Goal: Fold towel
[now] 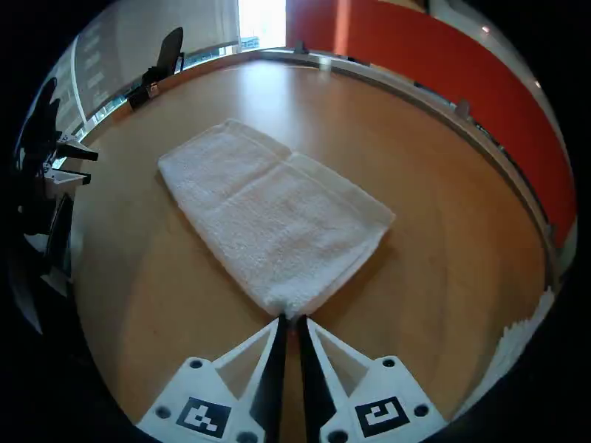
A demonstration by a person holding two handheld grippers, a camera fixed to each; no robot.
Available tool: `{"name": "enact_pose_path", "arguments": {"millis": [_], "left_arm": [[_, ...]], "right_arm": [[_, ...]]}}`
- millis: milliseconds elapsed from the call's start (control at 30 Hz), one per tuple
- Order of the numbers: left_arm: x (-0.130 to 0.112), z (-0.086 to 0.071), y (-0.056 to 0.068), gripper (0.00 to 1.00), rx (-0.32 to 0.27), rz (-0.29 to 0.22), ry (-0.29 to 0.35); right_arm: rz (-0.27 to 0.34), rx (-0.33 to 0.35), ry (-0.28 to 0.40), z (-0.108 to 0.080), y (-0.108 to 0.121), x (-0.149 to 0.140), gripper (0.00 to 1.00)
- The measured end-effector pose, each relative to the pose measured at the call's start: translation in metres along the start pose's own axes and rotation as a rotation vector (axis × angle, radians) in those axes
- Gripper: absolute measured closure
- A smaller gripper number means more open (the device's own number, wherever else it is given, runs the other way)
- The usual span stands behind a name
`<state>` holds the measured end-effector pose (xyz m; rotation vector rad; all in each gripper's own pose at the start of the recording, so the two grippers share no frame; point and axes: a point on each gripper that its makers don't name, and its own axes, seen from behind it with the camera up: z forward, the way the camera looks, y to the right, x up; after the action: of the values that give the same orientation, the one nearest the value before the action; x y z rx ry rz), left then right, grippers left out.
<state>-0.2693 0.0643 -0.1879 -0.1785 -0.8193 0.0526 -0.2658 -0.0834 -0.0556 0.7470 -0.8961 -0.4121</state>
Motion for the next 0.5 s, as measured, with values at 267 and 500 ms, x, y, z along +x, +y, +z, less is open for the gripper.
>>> {"name": "enact_pose_path", "arguments": {"millis": [267,500], "left_arm": [[0.002,-0.001,-0.002,0.07,-0.001,0.001,0.005],[0.004,-0.001,0.0,0.07,-0.008,0.001,0.008]], "right_arm": [[0.006,-0.006,0.02,-0.001,0.0,0.01,0.96],[-0.004,-0.026,0.061,-0.016,0.003,0.035,0.96]]}}
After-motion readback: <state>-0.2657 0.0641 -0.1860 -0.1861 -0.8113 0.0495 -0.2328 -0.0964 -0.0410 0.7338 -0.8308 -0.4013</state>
